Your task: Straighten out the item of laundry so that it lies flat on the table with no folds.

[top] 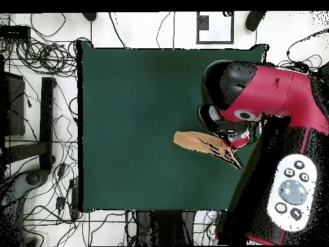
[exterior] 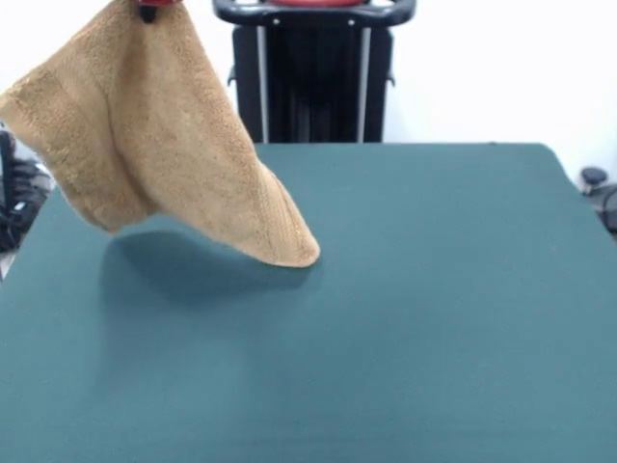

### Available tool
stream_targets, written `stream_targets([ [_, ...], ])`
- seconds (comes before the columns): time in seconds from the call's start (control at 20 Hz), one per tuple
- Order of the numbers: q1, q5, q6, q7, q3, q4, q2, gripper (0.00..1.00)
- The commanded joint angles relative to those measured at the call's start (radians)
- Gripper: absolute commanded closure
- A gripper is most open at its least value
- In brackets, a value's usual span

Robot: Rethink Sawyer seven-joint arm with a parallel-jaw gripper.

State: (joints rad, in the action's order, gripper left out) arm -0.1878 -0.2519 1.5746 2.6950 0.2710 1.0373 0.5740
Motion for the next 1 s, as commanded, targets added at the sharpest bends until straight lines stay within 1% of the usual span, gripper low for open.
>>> stream_targets([
  [0.05, -0.025, -0.023, -0.16, -0.1, -0.073, 0.147, -0.01, 1.0],
  [0.1, -0.031, -0.017, -0.152, -0.104, -0.077, 0.142, -0.01, 1.0],
  [0.2, -0.021, -0.032, -0.109, -0.102, -0.065, 0.112, -0.014, 1.0],
  [0.25, -0.017, -0.028, -0.051, -0.096, -0.061, 0.097, -0.019, 1.0],
  [0.3, -0.01, -0.023, 0.059, -0.079, -0.05, 0.065, -0.025, 1.0],
  [0.35, -0.006, -0.02, 0.116, -0.069, -0.045, 0.049, -0.028, 1.0],
  [0.4, -0.017, 0.003, 0.229, -0.058, -0.049, 0.029, -0.035, 1.0],
  [0.5, -0.033, 0.022, 0.309, -0.05, -0.058, 0.02, -0.037, 1.0],
  [0.75, -0.034, 0.009, 0.334, -0.048, -0.064, 0.012, -0.019, 1.0],
  [0.95, -0.04, -0.008, 0.302, -0.056, -0.069, 0.009, -0.011, 1.0],
  [1.0, -0.043, -0.01, 0.174, -0.053, -0.07, 0.049, 0.007, 1.0],
])
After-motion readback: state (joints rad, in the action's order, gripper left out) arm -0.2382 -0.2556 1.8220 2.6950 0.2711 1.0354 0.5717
